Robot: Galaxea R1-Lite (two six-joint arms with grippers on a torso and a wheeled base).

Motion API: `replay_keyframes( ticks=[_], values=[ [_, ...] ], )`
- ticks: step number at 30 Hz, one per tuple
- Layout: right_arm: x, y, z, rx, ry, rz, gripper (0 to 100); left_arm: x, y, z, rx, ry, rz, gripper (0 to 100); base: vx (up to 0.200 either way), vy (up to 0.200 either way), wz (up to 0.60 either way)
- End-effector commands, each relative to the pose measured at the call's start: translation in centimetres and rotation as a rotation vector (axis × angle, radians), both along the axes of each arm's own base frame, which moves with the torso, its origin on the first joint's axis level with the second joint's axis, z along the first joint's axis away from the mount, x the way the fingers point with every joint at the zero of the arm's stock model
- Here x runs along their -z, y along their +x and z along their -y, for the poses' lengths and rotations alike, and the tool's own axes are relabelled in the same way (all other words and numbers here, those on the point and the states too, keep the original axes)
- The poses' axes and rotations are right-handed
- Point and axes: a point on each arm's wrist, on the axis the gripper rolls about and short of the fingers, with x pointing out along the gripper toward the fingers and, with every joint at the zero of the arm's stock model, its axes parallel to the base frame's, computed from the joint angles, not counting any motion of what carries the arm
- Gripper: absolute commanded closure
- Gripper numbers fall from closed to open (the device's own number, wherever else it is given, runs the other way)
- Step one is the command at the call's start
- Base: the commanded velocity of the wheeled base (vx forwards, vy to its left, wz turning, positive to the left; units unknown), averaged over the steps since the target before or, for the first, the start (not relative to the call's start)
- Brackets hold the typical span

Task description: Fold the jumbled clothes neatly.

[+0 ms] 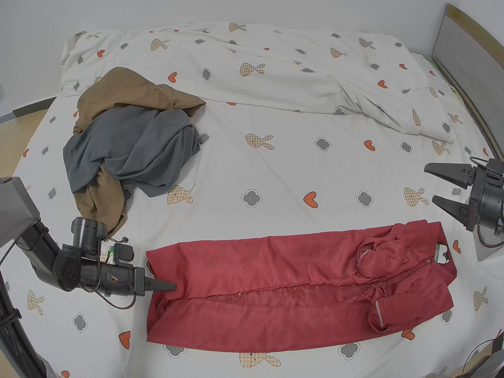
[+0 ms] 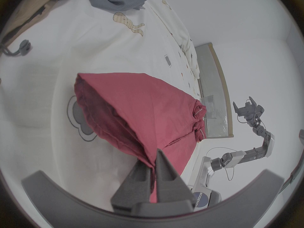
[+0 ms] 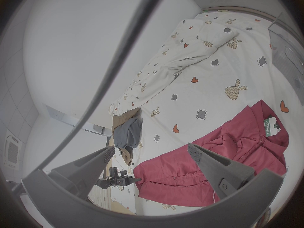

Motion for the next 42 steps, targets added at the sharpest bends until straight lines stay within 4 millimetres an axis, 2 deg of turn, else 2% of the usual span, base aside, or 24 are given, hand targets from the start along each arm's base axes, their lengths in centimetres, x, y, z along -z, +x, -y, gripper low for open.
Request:
replay_keyframes(
  ticks=[1, 13, 17, 24, 30, 34, 35, 42],
  values=[
    [0.0, 0.0, 0.0, 0.000, 0.000, 0.000, 0, 0.3, 0.1, 0.1, 0.002, 0.000, -0.007, 100, 0.000, 0.000, 0.00],
    [0.0, 0.0, 0.0, -0.001, 0.000, -0.002, 0, 0.1, 0.2, 0.0, -0.013, 0.019, 0.006, 100, 0.000, 0.000, 0.00],
    [0.0, 0.0, 0.0, -0.001, 0.000, -0.002, 0, 0.2, 0.4, -0.4, -0.084, 0.105, 0.015, 100, 0.000, 0.000, 0.00],
    [0.0, 0.0, 0.0, -0.001, 0.000, -0.002, 0, 0.3, 0.3, -0.6, -0.107, 0.133, 0.009, 100, 0.000, 0.000, 0.00],
    [0.1, 0.1, 0.0, -0.001, 0.000, -0.003, 0, -0.7, 0.3, -0.6, -0.120, 0.134, 0.033, 100, 0.000, 0.000, 0.00],
    [0.1, 0.1, 0.0, -0.001, 0.000, -0.003, 0, -0.6, 0.0, -0.4, -0.112, 0.134, 0.026, 100, 0.000, 0.000, 0.00],
    [0.1, 0.1, -0.1, -0.003, 0.000, -0.003, 0, -0.6, 0.0, -0.4, -0.113, 0.135, 0.023, 0, 0.000, 0.000, 0.00],
    [0.1, 0.1, -0.1, -0.003, 0.000, -0.005, 0, -0.3, 0.1, -0.1, -0.099, 0.128, 0.014, 0, 0.000, 0.000, 0.00]
  ],
)
